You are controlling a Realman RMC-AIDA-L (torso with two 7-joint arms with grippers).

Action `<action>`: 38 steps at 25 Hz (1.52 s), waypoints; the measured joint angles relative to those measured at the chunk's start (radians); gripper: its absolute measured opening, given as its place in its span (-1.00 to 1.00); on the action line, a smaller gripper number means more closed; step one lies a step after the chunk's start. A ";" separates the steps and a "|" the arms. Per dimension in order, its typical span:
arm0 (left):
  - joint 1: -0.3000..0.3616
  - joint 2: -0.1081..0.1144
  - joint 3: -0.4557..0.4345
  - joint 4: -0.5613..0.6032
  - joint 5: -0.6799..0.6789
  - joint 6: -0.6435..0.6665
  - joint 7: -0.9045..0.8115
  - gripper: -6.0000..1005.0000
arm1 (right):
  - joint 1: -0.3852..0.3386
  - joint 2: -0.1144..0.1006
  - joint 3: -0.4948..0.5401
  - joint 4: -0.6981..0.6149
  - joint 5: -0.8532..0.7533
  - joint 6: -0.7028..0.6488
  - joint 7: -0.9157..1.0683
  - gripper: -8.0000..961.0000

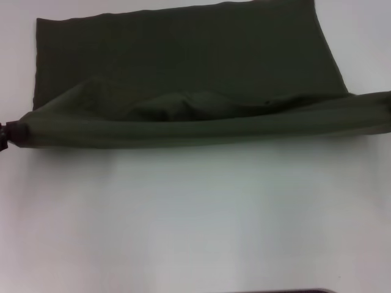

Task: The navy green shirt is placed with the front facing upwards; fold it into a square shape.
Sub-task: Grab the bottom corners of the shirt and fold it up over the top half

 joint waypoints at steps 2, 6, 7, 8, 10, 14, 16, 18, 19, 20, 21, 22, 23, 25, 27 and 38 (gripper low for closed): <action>0.003 -0.001 0.000 0.000 0.001 0.000 0.005 -0.91 | -0.002 0.002 -0.002 0.003 -0.001 0.004 -0.002 -0.89; 0.004 -0.003 0.004 -0.003 0.008 -0.003 0.006 -0.90 | 0.006 0.002 -0.003 0.008 -0.003 0.018 0.001 -0.89; 0.003 -0.003 0.005 -0.005 0.008 -0.005 0.006 -0.90 | 0.011 0.002 -0.002 0.009 -0.003 0.025 0.003 -0.89; 0.002 -0.003 0.006 -0.007 0.008 -0.006 0.005 -0.90 | 0.018 0.002 -0.002 0.010 -0.002 0.032 0.005 -0.89; -0.002 -0.003 0.014 -0.015 0.008 -0.011 0.002 -0.90 | 0.033 0.004 -0.004 0.012 -0.002 0.044 0.008 -0.89; -0.012 -0.003 0.022 -0.024 0.009 -0.023 -0.003 -0.89 | 0.069 0.012 -0.014 0.013 -0.004 0.059 0.018 -0.89; -0.016 -0.002 0.022 -0.028 0.007 -0.027 -0.004 -0.89 | 0.085 0.013 -0.019 0.013 -0.005 0.062 0.021 -0.89; -0.022 -0.001 0.023 -0.032 0.003 -0.032 -0.004 -0.88 | 0.099 0.014 -0.020 0.013 -0.006 0.063 0.028 -0.89; -0.025 -0.001 0.023 -0.033 0.003 -0.036 -0.004 -0.88 | 0.106 0.014 -0.020 0.013 -0.006 0.065 0.033 -0.89; -0.027 0.000 0.023 -0.035 0.003 -0.042 -0.004 -0.88 | 0.113 0.014 -0.021 0.013 -0.006 0.069 0.038 -0.89; -0.028 0.000 0.023 -0.037 0.003 -0.049 -0.005 -0.88 | 0.120 0.014 -0.022 0.013 -0.006 0.074 0.044 -0.89; -0.030 0.000 0.022 -0.038 0.003 -0.058 -0.006 -0.88 | 0.127 0.014 -0.023 0.013 -0.006 0.080 0.050 -0.89; -0.031 0.000 0.021 -0.040 0.002 -0.066 -0.008 -0.88 | 0.134 0.014 -0.025 0.013 -0.006 0.087 0.054 -0.89; -0.038 0.000 0.018 -0.047 0.002 -0.086 -0.016 -0.87 | 0.146 0.012 -0.033 0.013 -0.006 0.101 0.063 -0.89; -0.043 0.002 0.016 -0.051 0.001 -0.104 -0.024 -0.87 | 0.159 0.009 -0.042 0.012 -0.006 0.120 0.078 -0.89; -0.121 0.003 0.019 -0.098 -0.039 -0.279 -0.084 -0.85 | 0.246 -0.016 -0.068 0.004 -0.006 0.226 0.174 -0.89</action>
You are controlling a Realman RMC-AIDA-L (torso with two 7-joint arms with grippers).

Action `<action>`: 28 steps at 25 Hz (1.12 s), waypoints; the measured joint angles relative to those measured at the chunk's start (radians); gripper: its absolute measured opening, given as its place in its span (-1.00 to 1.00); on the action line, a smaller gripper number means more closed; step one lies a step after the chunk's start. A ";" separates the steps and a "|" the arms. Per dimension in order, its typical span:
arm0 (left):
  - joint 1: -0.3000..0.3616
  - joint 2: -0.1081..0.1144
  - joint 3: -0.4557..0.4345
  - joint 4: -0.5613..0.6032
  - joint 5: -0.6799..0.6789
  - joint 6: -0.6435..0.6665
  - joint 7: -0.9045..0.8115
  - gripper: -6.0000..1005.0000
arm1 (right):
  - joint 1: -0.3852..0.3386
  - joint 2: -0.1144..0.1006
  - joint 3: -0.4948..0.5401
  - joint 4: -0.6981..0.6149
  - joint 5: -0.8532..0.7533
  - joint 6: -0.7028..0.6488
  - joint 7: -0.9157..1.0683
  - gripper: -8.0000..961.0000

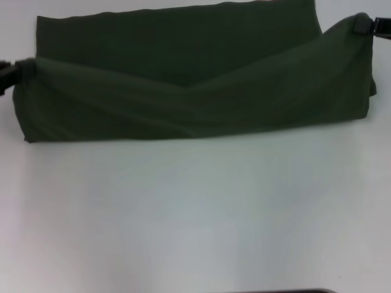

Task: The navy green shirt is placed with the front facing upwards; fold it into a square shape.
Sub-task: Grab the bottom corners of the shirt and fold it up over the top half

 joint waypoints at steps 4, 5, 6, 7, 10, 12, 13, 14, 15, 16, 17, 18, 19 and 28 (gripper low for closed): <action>-0.053 -0.003 0.004 -0.026 -0.004 -0.071 -0.011 -0.85 | 0.021 -0.006 -0.017 0.009 0.000 0.065 0.024 -0.89; -0.067 -0.002 0.004 -0.034 -0.005 -0.087 -0.013 -0.84 | 0.025 -0.006 -0.020 0.011 0.000 0.082 0.029 -0.89; -0.081 -0.002 0.005 -0.046 -0.007 -0.107 -0.016 -0.84 | 0.028 -0.006 -0.021 0.014 0.001 0.099 0.032 -0.89; -0.098 -0.001 0.006 -0.059 -0.009 -0.135 -0.020 -0.84 | 0.031 -0.006 -0.022 0.017 0.003 0.114 0.035 -0.89; -0.133 0.001 0.010 -0.087 -0.012 -0.196 -0.025 -0.84 | 0.043 -0.002 -0.019 0.030 0.008 0.164 0.040 -0.89; -0.157 0.003 0.021 -0.110 -0.012 -0.243 -0.025 -0.83 | 0.052 0.000 -0.016 0.034 0.008 0.198 0.041 -0.89; -0.168 0.003 0.027 -0.120 -0.012 -0.263 -0.025 -0.83 | 0.056 0.002 -0.016 0.036 0.009 0.214 0.041 -0.89; -0.179 0.003 0.031 -0.131 -0.012 -0.292 -0.026 -0.83 | 0.061 0.004 -0.016 0.037 0.009 0.232 0.042 -0.89; -0.190 0.002 0.034 -0.139 -0.012 -0.316 -0.026 -0.83 | 0.066 0.005 -0.016 0.041 0.010 0.243 0.042 -0.89; -0.199 -0.001 0.036 -0.146 -0.013 -0.340 -0.026 -0.83 | 0.071 0.006 -0.016 0.045 0.010 0.257 0.042 -0.89; -0.208 -0.003 0.039 -0.155 -0.013 -0.364 -0.026 -0.82 | 0.076 0.008 -0.016 0.050 0.010 0.271 0.041 -0.89; -0.215 -0.006 0.042 -0.166 -0.014 -0.387 -0.027 -0.82 | 0.081 0.010 -0.015 0.053 0.010 0.286 0.040 -0.89; -0.226 -0.008 0.044 -0.181 -0.016 -0.417 -0.027 -0.82 | 0.084 0.012 -0.015 0.054 0.011 0.298 0.040 -0.89; -0.273 -0.018 0.074 -0.269 -0.047 -0.610 -0.018 -0.81 | 0.109 0.036 -0.023 0.081 0.049 0.441 0.031 -0.88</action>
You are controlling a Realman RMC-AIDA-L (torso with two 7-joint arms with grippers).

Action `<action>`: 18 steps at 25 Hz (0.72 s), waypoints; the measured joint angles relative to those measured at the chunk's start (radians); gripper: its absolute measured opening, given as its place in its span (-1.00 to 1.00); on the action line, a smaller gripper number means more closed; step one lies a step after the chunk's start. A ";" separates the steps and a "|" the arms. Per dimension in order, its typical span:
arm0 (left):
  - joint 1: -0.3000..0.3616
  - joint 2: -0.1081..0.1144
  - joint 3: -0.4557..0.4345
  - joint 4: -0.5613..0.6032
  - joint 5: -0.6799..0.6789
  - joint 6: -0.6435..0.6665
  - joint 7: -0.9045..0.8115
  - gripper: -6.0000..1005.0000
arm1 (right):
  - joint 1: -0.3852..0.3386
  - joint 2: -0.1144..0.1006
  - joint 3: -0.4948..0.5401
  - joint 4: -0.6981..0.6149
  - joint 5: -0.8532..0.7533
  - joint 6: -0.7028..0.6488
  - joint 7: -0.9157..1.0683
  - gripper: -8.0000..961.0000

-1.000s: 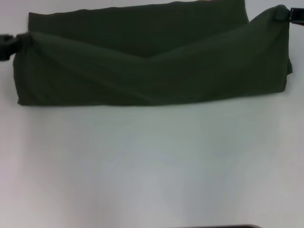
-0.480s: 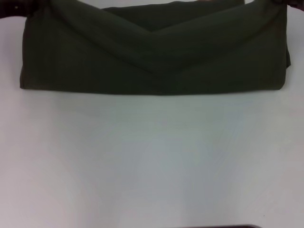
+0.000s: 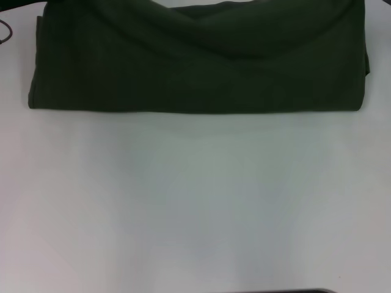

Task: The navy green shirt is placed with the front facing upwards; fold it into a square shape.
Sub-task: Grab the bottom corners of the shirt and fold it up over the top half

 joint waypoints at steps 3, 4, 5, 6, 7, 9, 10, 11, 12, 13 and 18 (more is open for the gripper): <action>-0.002 -0.009 0.009 -0.014 -0.025 -0.059 0.003 -0.80 | 0.005 0.009 0.000 0.001 0.002 0.035 -0.002 -0.88; -0.002 -0.013 0.011 -0.018 -0.036 -0.080 0.007 -0.80 | 0.006 0.013 0.000 0.001 0.002 0.047 -0.003 -0.87; -0.002 -0.016 0.011 -0.023 -0.046 -0.095 0.012 -0.80 | 0.007 0.017 0.001 0.001 0.003 0.063 -0.005 -0.87; -0.003 -0.019 0.011 -0.028 -0.055 -0.109 0.018 -0.80 | 0.008 0.020 0.001 0.003 0.010 0.076 -0.009 -0.87; -0.003 -0.020 0.011 -0.033 -0.062 -0.118 0.024 -0.80 | 0.009 0.022 0.000 0.005 0.018 0.088 -0.012 -0.87; -0.004 -0.021 0.011 -0.047 -0.069 -0.134 0.028 -0.79 | 0.010 0.027 -0.004 0.009 0.043 0.109 -0.024 -0.87; -0.007 -0.022 0.012 -0.054 -0.069 -0.144 0.029 -0.79 | 0.011 0.029 -0.006 0.011 0.052 0.116 -0.029 -0.87; -0.008 -0.023 0.012 -0.058 -0.069 -0.151 0.029 -0.79 | 0.013 0.031 -0.007 0.014 0.058 0.125 -0.033 -0.86; -0.010 -0.024 0.012 -0.064 -0.069 -0.161 0.029 -0.79 | 0.016 0.031 -0.008 0.016 0.061 0.132 -0.036 -0.86; -0.012 -0.025 0.011 -0.068 -0.069 -0.168 0.029 -0.79 | 0.019 0.032 -0.008 0.020 0.062 0.141 -0.037 -0.86; -0.017 -0.051 0.012 -0.080 -0.078 -0.222 0.049 -0.78 | 0.034 0.052 -0.017 0.024 0.063 0.194 -0.048 -0.86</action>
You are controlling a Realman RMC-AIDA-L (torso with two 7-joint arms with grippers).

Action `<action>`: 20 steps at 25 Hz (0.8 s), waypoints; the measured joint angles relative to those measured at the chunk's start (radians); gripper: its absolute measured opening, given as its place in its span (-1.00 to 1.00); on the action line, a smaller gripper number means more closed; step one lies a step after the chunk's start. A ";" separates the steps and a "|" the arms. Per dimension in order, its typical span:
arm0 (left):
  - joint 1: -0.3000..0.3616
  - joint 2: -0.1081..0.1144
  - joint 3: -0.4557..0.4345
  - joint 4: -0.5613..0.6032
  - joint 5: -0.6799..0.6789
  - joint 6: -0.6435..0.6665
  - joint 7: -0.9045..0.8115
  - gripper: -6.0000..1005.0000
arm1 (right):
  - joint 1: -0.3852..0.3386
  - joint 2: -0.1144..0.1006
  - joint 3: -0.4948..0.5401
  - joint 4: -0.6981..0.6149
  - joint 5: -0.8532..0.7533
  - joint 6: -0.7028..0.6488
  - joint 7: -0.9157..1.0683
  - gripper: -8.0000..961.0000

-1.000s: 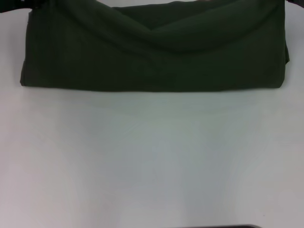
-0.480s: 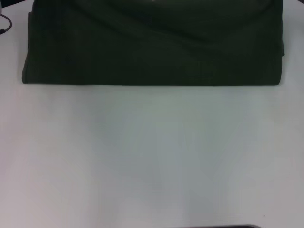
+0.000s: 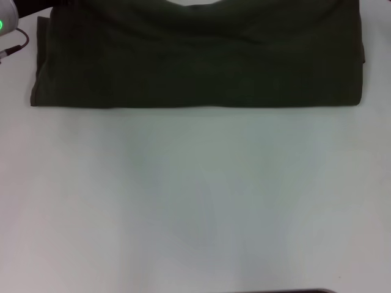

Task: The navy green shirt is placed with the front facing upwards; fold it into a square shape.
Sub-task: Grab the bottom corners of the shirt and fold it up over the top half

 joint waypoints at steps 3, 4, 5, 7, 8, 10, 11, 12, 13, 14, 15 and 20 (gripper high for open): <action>-0.002 -0.012 0.000 -0.004 -0.015 -0.020 0.016 -0.77 | 0.005 0.011 -0.005 0.002 0.001 0.026 -0.006 -0.85; -0.003 -0.014 0.000 -0.004 -0.017 -0.024 0.019 -0.77 | 0.006 0.013 -0.005 0.004 0.001 0.035 -0.008 -0.85; -0.004 -0.016 0.000 -0.005 -0.017 -0.030 0.020 -0.77 | 0.007 0.014 -0.005 0.006 0.002 0.041 -0.010 -0.85; -0.005 -0.020 0.000 -0.006 -0.017 -0.044 0.022 -0.77 | 0.009 0.017 -0.005 0.009 0.002 0.055 -0.015 -0.85; -0.006 -0.021 0.000 -0.006 -0.019 -0.051 0.022 -0.76 | 0.010 0.019 -0.005 0.010 0.002 0.061 -0.016 -0.85; -0.006 -0.024 0.000 -0.007 -0.030 -0.066 0.026 -0.76 | 0.010 0.021 -0.005 0.010 0.002 0.073 -0.017 -0.84; -0.005 -0.024 0.000 -0.007 -0.035 -0.069 0.029 -0.76 | 0.010 0.021 -0.005 0.011 0.003 0.078 -0.017 -0.84; -0.005 -0.025 0.000 -0.008 -0.043 -0.072 0.032 -0.76 | 0.011 0.021 -0.005 0.011 0.004 0.080 -0.017 -0.84; -0.003 -0.025 0.000 -0.008 -0.049 -0.074 0.033 -0.76 | 0.011 0.021 -0.005 0.011 0.005 0.083 -0.017 -0.84; -0.002 -0.025 0.000 -0.008 -0.054 -0.077 0.033 -0.75 | 0.011 0.022 -0.005 0.011 0.008 0.084 -0.017 -0.84; -0.001 -0.025 0.000 -0.008 -0.057 -0.080 0.033 -0.75 | 0.011 0.022 -0.005 0.011 0.011 0.086 -0.017 -0.84; 0.001 -0.026 0.000 -0.013 -0.061 -0.090 0.043 -0.74 | 0.011 0.022 -0.005 0.011 0.015 0.089 -0.019 -0.83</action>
